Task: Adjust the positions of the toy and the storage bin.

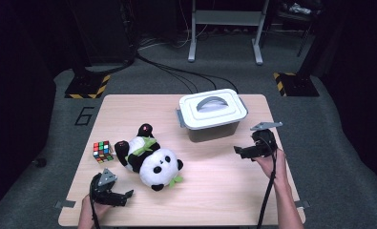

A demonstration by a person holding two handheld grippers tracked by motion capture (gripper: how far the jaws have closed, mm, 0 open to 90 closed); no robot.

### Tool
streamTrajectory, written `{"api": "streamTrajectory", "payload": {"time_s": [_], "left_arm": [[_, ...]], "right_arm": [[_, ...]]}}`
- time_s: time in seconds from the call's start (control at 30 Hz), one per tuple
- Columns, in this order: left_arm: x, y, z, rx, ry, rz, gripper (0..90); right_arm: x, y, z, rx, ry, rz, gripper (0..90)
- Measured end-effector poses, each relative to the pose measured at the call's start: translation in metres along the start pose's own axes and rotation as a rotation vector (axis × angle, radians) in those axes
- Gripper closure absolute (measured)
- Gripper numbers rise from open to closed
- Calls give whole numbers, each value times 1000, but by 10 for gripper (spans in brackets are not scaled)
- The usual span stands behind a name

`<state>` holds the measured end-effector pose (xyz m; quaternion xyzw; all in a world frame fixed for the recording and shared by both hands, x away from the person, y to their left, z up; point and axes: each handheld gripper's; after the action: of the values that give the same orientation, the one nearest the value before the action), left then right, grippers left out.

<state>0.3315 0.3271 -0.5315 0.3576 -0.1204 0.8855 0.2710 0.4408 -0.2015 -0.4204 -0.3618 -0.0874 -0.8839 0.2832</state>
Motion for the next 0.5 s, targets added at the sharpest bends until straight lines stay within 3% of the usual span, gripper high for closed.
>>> {"api": "streamTrajectory", "payload": {"time_s": [0.5], "left_arm": [[0,0,0,0,0,0,0]], "right_arm": [[-6,14,49,-9,3,-20,0]]}}
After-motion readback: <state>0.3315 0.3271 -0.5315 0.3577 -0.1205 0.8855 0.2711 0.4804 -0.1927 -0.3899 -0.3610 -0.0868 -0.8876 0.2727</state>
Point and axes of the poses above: each handheld gripper's, and its own axes: x roughly backward along the jaws, z roughly out of its top, y roughly to its right, and after that the axes turned 1 degree about z, right-handed
